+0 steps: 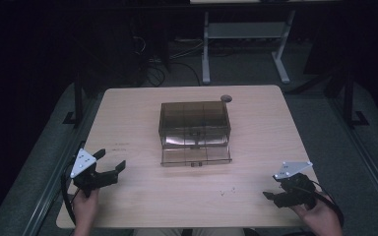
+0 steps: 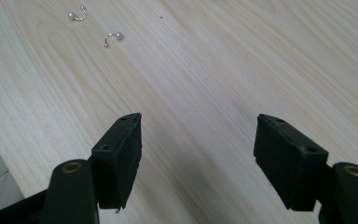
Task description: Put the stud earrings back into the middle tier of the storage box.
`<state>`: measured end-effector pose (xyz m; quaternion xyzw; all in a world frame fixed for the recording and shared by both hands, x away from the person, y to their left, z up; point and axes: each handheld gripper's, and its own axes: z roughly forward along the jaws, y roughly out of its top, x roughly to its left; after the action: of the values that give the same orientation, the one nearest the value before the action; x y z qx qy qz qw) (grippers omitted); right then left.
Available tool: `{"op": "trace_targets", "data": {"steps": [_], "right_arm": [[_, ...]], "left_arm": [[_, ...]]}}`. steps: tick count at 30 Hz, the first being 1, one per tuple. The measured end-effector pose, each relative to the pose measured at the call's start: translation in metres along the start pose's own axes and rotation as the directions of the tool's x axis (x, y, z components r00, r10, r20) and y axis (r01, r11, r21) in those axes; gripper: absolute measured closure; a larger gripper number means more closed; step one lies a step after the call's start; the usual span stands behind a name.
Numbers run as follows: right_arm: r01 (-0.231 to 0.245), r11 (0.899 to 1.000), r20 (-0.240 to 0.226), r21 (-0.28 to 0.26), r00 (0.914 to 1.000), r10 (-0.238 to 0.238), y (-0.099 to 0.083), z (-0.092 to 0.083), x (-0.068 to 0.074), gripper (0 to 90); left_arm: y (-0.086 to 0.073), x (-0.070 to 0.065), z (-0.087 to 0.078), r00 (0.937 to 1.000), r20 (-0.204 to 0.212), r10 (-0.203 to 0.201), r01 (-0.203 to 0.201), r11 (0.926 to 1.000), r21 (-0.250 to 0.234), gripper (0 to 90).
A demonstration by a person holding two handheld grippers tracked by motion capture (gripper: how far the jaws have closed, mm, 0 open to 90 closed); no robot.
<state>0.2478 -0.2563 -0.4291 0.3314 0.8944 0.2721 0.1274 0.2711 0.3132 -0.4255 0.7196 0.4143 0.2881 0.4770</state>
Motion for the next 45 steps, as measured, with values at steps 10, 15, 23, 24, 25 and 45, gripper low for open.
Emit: {"op": "trace_targets", "data": {"steps": [10, 15, 23, 24, 25, 45], "right_arm": [[0.025, 1.0, -0.025, -0.008, 0.9994, -0.026, 0.015, -0.001, 0.006, 32.5], [0.038, 0.999, -0.028, 0.007, 0.9989, -0.037, 0.028, 0.0, 0.012, 34.0], [0.066, 0.997, -0.051, 0.043, 0.9967, -0.064, 0.051, 0.01, 0.023, 37.6], [0.066, 0.997, -0.051, 0.043, 0.9967, -0.064, 0.051, 0.01, 0.023, 37.6], [0.072, 0.996, -0.059, 0.048, 0.9959, -0.069, 0.056, 0.011, 0.025, 38.4], [0.18, 0.972, -0.144, 0.153, 0.9769, -0.158, 0.085, 0.034, 0.031, 63.1]], "left_arm": [[0.0, 0.001, -0.002, 0.9999, 0.003, -0.011, 0.011, 0.9999, -0.013, 13.0], [0.001, 0.0, -0.003, 1.0, -0.001, 0.007, -0.007, 0.9999, -0.015, 13.0], [0.0, 0.002, -0.005, 1.0, -0.005, 0.006, -0.006, 0.9998, -0.017, 13.0], [0.0, 0.003, -0.005, 1.0, -0.005, 0.006, -0.006, 0.9999, -0.014, 13.0], [0.001, 0.003, -0.005, 0.9999, -0.009, 0.006, -0.006, 0.9999, -0.013, 13.0], [-0.001, 0.006, -0.013, 0.9992, -0.04, -0.01, 0.009, 0.9994, -0.034, 13.0]]}}
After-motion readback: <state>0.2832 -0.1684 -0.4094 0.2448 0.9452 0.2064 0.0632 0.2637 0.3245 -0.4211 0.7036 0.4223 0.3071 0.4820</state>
